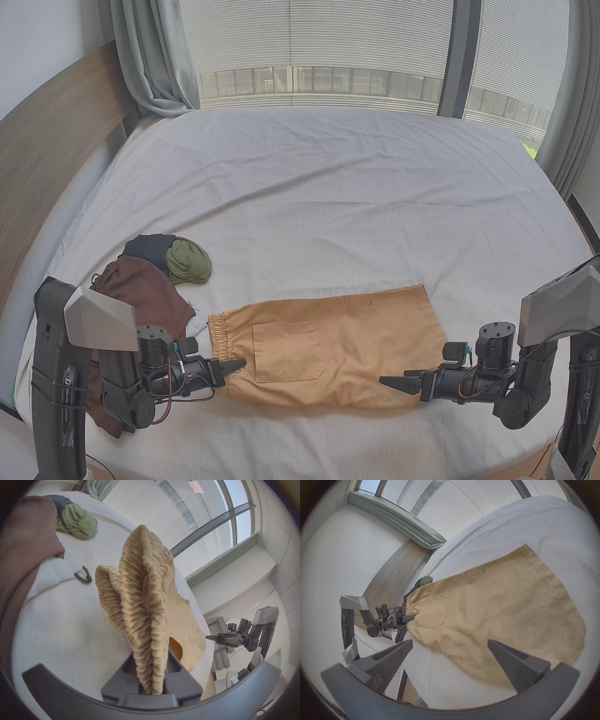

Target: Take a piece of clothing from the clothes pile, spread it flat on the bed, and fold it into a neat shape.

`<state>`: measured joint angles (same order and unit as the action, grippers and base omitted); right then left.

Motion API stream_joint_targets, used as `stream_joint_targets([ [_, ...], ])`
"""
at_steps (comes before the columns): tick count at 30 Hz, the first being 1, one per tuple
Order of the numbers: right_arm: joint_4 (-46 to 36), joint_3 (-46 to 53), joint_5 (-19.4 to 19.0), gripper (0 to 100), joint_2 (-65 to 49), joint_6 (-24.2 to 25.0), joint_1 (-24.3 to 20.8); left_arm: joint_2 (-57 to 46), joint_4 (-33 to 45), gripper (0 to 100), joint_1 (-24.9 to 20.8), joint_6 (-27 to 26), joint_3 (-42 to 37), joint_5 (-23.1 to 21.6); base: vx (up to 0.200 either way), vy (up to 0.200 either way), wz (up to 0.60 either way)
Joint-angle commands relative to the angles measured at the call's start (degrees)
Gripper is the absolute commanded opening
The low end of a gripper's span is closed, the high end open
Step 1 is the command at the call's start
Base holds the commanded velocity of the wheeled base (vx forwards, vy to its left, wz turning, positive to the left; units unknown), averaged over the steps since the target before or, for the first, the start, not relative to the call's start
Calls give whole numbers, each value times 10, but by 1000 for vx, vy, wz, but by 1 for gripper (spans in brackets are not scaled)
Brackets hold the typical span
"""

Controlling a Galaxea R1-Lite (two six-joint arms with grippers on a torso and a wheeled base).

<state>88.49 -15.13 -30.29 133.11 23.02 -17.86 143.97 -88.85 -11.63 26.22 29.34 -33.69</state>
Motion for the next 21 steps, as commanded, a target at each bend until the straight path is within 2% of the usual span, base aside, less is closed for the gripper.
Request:
stream_joint_targets([
  [1, 0, -8, 0, 100, 23, -1, 12, -23, -1, 0, 6, 1, -15, -1, 0, 0, 0],
  [5, 0, -9, 0, 100, 29, -1, 14, -29, -1, 0, 17, 0, -26, -3, 0, 0, 0],
  [12, 0, -15, 1, 100, 64, -19, 12, -56, -1, 0, 57, -2, -61, -51, 0, 0, 0],
  [21, 0, -17, 1, 100, 75, -30, 11, -68, -1, 0, 91, -4, -72, -63, 0, 0, 0],
])
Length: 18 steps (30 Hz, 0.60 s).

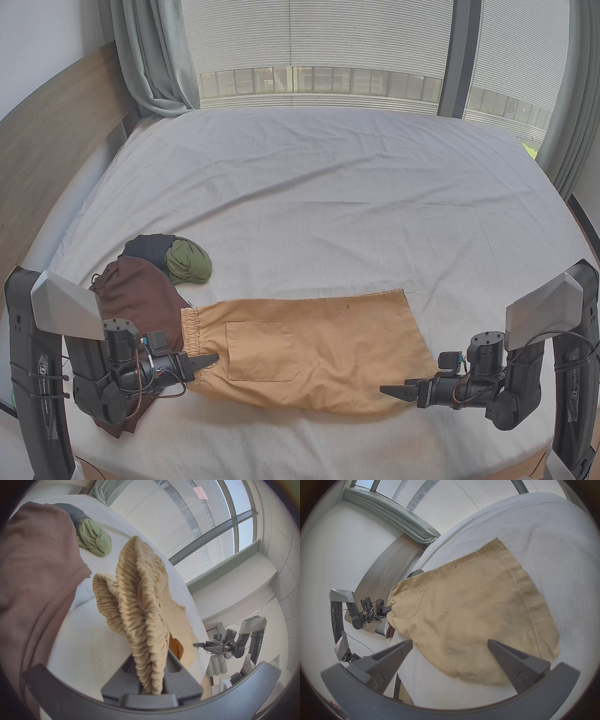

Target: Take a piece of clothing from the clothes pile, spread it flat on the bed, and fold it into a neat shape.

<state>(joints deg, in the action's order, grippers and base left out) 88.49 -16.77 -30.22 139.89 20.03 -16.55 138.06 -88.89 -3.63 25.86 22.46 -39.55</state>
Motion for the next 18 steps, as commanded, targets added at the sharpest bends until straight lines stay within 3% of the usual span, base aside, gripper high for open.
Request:
stream_joint_targets([
  [1, 0, 1, 1, 100, 7, 0, -3, -10, -1, 0, 15, 0, -5, -7, 0, 0, 0],
  [10, 0, 3, 1, 100, 5, -1, -8, -11, -1, 0, 49, -4, -7, -28, 0, 0, 0],
  [18, 1, 4, 1, 100, -4, -1, -16, -18, 0, 0, 80, -28, -20, -84, 0, 0, 0],
])
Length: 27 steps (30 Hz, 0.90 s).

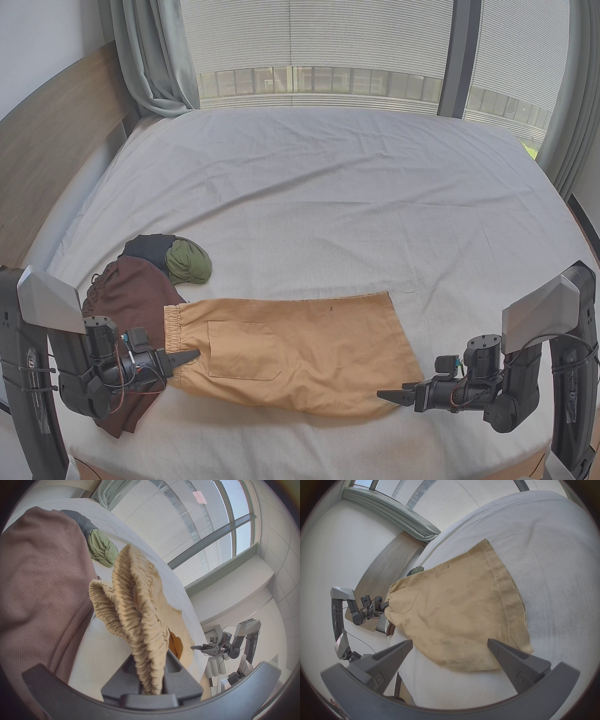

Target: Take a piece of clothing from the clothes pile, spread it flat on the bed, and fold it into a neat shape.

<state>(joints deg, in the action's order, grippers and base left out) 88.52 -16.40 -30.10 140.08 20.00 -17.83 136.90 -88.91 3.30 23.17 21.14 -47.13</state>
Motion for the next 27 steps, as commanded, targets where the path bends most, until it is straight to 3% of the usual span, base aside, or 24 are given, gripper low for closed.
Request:
stream_joint_targets([
  [1, 1, 0, 0, 100, -8, 0, -4, -11, 0, 0, 12, 0, -8, -12, 0, 0, 0],
  [12, 1, 1, 0, 100, -24, 0, -4, -40, 0, 0, -23, 21, -14, -13, 0, 0, 0],
  [17, 1, 2, 0, 100, -26, -1, -4, -53, 0, 0, -59, 52, -3, -11, 0, 0, 0],
  [27, 0, 5, 0, 100, -50, 0, -4, -59, 1, 0, -121, 67, 22, -3, 0, 0, 0],
])
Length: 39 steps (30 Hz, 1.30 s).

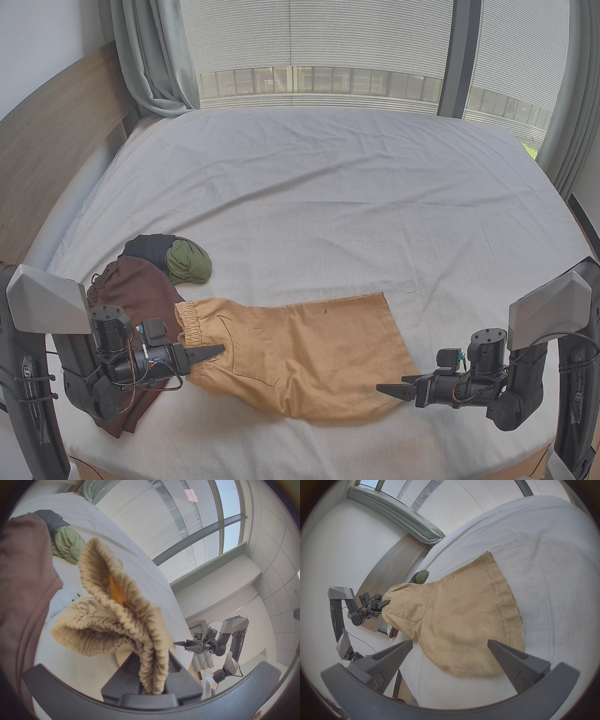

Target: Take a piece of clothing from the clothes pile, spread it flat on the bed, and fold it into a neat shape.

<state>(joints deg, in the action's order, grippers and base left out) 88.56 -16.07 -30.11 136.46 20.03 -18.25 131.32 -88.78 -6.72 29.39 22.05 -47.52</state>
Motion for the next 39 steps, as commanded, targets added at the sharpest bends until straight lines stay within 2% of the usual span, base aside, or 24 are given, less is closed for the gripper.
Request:
stream_joint_targets([
  [1, -1, 2, 0, 100, -15, 0, 0, -3, 0, 0, -24, 7, 16, 1, 0, 0, 0],
  [4, -1, 2, 0, 100, -15, 0, 0, -3, 0, 0, -36, 15, 26, 1, 0, 0, 0],
  [11, -1, 1, 0, 100, -15, 0, 1, 0, 0, 0, -73, 44, 55, 39, 0, 0, 0],
  [29, -1, -7, 0, 100, -36, 4, 7, 15, 0, 0, -114, 56, 79, 49, 0, 0, 0],
  [39, -1, -22, 1, 100, -39, 9, 25, 28, 0, 0, -150, 103, 120, 71, 0, 0, 0],
])
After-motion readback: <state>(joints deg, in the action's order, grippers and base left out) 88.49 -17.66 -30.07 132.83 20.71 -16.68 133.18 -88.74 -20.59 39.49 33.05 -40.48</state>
